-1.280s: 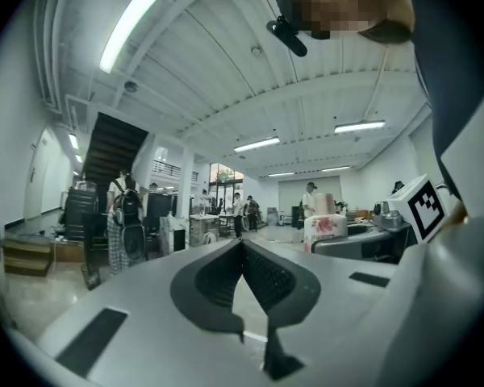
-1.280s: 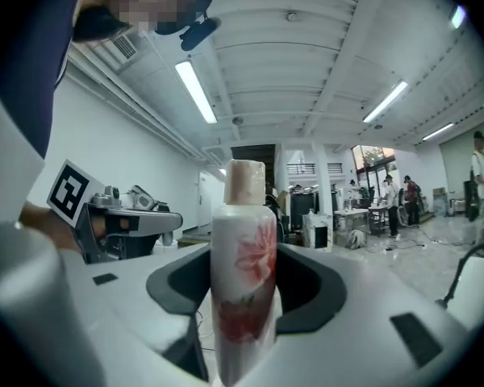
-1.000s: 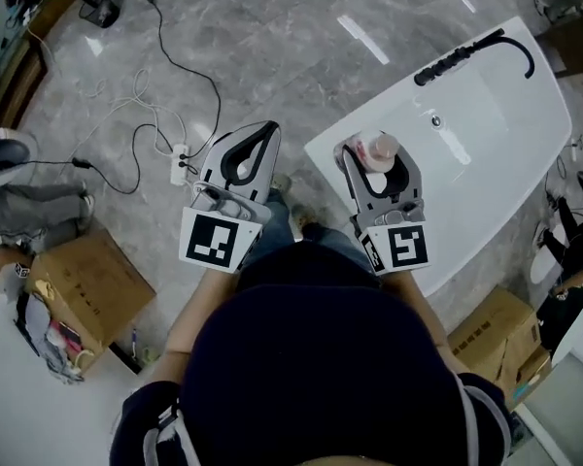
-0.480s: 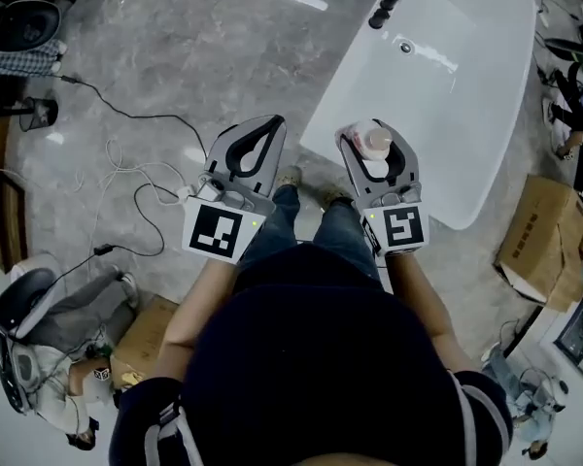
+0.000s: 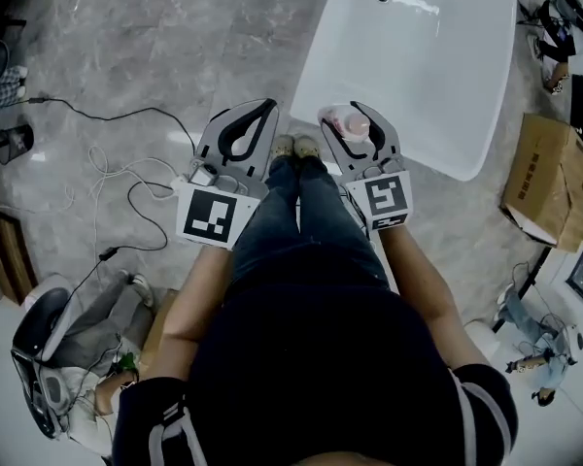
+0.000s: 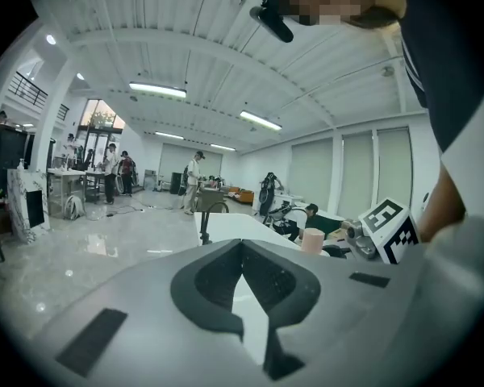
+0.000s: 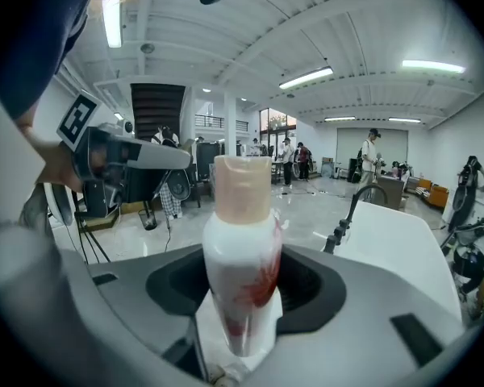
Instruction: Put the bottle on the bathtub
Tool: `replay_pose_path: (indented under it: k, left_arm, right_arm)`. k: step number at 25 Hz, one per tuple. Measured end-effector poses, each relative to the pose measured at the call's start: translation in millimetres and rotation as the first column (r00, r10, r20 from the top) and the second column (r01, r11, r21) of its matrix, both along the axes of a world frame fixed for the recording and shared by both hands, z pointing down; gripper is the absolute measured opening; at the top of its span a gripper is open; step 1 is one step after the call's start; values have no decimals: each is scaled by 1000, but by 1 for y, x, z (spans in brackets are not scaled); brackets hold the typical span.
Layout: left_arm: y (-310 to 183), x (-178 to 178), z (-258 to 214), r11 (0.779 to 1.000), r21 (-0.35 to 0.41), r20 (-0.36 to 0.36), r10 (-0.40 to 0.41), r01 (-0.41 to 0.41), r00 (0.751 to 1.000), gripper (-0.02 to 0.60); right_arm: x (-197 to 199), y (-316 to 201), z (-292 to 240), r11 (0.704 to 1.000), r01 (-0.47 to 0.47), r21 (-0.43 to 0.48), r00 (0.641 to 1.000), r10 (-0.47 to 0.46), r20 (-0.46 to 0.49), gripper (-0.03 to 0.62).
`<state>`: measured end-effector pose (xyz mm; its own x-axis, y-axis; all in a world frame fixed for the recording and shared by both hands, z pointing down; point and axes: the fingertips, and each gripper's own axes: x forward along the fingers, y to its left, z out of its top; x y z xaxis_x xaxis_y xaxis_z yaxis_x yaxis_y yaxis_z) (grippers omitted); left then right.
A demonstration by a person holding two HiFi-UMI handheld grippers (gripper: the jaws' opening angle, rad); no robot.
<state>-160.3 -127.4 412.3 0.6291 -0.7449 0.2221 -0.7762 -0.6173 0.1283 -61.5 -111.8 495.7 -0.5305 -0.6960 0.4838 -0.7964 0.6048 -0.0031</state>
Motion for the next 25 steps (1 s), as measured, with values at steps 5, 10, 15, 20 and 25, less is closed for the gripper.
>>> replay_pose_path:
  k: [5,10,15,20,25]
  left_arm:
    - [4,2,31,998,-55,15,8,-7,1000,25]
    - [3,4,52,996,-84,32,3,0,999,25]
    - [10,1,81,988,-153,59,-14,23,998,25]
    - [17,-5,100,981,-192,81,-22,37,996,25]
    - [26,-2,112,975,-221,97,-10,31,995,25]
  right_arm:
    - [-8,4,43,996,18,-82,999,-21,-34,236]
    - [-15,1,82,990,51,-134,995,-62,-76,236]
    - [-19,-1,118,983,70,-169,989,-91,-118,236]
    - [-27,-8,143,977,100,-186,981,-128,-144,236]
    - [-30,-15,159,974,128,-189,974,-160,-162,236]
